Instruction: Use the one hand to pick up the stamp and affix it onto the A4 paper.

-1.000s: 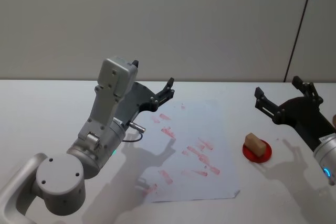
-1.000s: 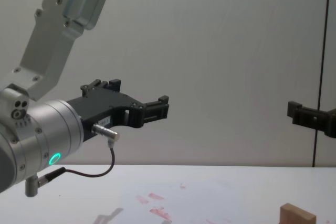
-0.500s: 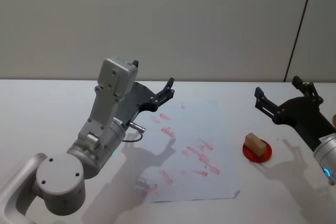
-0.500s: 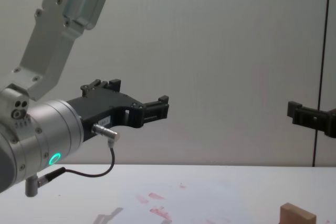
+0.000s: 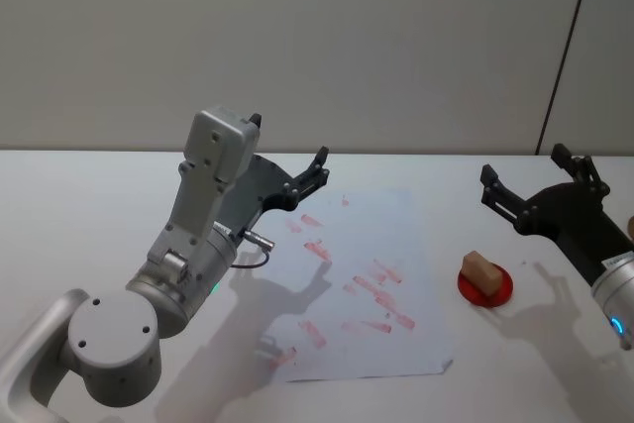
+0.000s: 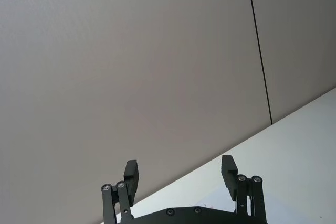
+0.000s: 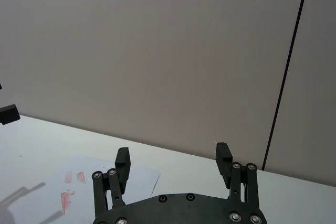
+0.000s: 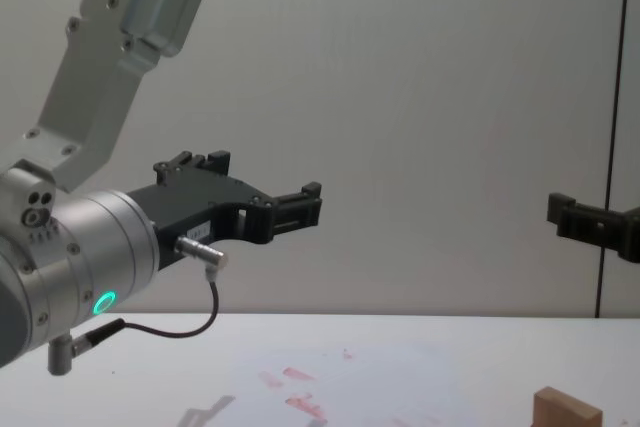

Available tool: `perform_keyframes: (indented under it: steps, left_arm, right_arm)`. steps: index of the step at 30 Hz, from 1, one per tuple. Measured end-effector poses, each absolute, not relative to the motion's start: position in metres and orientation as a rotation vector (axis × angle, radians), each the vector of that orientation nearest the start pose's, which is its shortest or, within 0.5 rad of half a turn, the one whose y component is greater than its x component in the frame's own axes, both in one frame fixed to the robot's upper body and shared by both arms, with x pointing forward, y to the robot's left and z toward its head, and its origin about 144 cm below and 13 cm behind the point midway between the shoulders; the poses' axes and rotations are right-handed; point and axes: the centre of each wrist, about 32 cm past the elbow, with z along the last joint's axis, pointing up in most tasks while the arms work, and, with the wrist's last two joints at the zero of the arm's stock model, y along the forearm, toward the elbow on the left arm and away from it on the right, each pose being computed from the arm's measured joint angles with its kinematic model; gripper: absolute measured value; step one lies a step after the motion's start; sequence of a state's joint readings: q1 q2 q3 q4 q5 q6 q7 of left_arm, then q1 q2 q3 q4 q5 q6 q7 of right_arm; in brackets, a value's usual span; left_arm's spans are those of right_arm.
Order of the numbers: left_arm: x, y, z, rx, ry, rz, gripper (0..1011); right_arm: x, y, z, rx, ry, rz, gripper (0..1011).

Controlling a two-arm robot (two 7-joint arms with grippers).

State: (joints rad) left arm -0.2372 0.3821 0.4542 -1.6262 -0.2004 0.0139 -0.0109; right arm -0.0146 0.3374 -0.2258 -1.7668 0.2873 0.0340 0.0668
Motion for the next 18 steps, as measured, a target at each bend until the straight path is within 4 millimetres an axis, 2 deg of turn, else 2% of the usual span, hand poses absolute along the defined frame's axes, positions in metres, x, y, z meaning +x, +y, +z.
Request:
perform_keyframes:
  steps: [6,18]
  left_arm:
    - [0.492,0.198,1.204,0.061,-0.268,1.124,1003]
    - [0.492,0.198,1.204,0.061,-0.268,1.124,1003]
  right_arm:
    - [0.442,-0.239,1.188,0.015,-0.072,-1.231,1001]
    - [0.422,-0.252,1.183,-0.104,-0.022,-1.230,1001]
